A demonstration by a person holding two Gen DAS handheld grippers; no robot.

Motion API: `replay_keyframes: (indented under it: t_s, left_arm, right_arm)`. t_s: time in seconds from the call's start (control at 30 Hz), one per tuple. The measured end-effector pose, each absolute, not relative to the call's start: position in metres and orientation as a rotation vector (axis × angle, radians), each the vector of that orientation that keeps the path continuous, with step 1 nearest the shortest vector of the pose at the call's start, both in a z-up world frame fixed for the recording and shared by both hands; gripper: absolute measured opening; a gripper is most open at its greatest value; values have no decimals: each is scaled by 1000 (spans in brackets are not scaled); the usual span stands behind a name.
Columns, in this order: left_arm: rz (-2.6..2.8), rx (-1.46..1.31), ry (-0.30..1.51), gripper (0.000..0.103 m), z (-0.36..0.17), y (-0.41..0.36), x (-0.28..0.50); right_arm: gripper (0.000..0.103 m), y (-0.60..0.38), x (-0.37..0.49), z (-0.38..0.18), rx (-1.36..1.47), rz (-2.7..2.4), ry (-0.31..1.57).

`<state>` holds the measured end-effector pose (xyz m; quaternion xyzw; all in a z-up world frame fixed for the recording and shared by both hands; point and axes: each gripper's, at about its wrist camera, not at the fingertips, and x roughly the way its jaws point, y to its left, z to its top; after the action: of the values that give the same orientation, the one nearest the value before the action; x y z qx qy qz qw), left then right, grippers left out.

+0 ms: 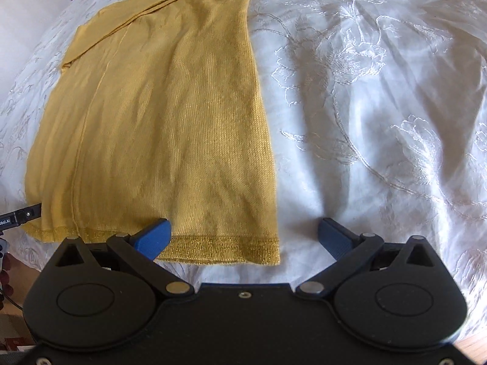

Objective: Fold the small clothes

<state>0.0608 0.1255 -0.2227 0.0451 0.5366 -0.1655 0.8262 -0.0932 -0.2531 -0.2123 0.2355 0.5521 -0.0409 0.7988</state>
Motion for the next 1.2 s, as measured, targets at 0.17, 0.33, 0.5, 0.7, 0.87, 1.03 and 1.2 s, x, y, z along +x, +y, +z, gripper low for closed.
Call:
replay_keyframes:
  t_s: [0.17, 0.33, 0.5, 0.7, 0.87, 1.03, 1.2]
  left_arm:
    - [-354, 90, 1122, 103, -224, 127, 55]
    - [-359, 64, 1165, 102, -223, 130, 55]
    - [-381, 60, 1162, 87, -221, 135, 49]
    - [-430, 19, 1165, 42, -211, 140, 43]
    - [-452, 13, 1183, 10, -205, 135, 41]
    - [-440, -72, 1132, 8, -185, 138, 37]
    - [-438, -172, 1049, 8, -149, 149, 46]
  right_arm:
    - [103, -247, -92, -220, 494, -80, 1198]
    - [103, -251, -95, -223, 530, -89, 1183]
    - [103, -252, -95, -223, 540, -86, 1191]
    - [51, -260, -96, -213, 564, -70, 1175]
    - [16, -269, -99, -203, 651, -12, 1161]
    - [15, -280, -97, -188, 755, 11, 1082]
    - [15, -285, -87, -160, 801, 28, 979]
